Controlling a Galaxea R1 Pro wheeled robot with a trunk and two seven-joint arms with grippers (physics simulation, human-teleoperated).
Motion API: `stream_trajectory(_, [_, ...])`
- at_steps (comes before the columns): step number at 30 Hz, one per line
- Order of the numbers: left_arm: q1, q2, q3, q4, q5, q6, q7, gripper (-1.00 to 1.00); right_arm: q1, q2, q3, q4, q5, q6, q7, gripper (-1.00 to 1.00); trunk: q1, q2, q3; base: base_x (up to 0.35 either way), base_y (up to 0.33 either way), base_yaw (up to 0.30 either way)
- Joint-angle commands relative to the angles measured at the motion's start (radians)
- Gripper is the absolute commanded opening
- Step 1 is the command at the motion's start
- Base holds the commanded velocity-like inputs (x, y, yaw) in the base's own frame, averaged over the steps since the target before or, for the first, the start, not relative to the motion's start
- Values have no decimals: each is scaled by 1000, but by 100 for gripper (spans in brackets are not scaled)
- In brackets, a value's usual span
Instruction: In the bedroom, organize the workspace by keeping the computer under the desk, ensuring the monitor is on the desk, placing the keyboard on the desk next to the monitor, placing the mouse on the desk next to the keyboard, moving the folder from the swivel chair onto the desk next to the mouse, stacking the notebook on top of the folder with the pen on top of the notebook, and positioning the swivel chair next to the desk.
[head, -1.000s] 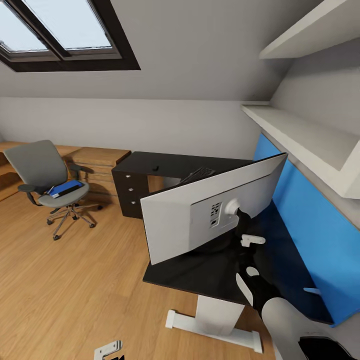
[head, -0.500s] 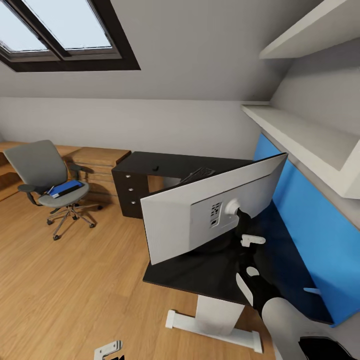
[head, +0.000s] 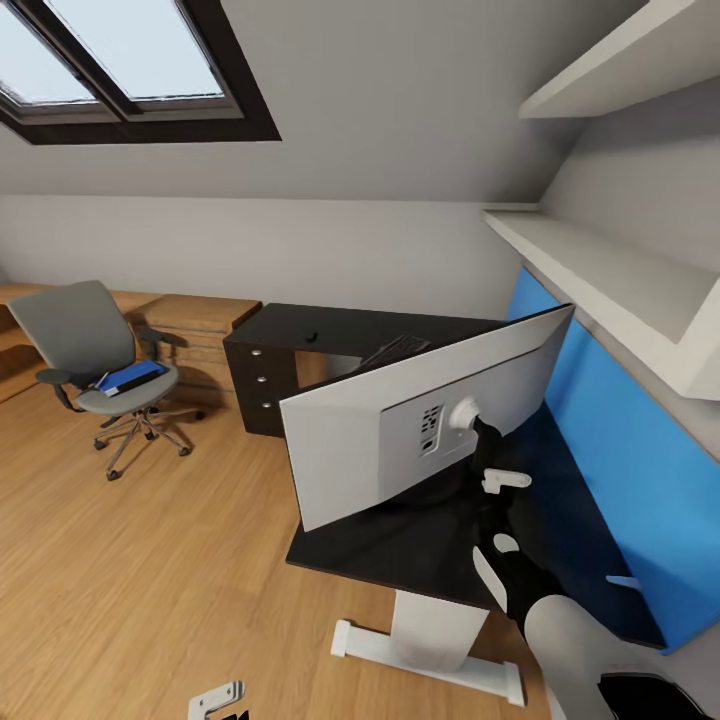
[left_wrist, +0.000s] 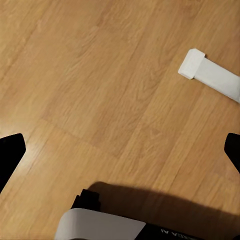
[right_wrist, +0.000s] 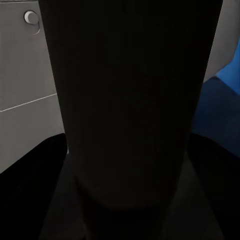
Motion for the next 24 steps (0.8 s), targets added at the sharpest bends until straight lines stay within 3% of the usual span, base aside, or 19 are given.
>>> stream_trajectory(1, [0,0,-2,0,5,-3,4,100,0,-1,10,4,-18,-6,-4,-100,0,-1,-1,0,0,0])
stream_trajectory(8, [0,0,-2,0,5,-3,4,100,0,-1,10,4,-18,-6,-4,-100,-19,34,14,0,0,0])
stream_trajectory(24, [0,0,-2,0,5,-4,3,100,0,-1,10,6,-18,-6,-4,-100,-19,34,14,0,-10,0])
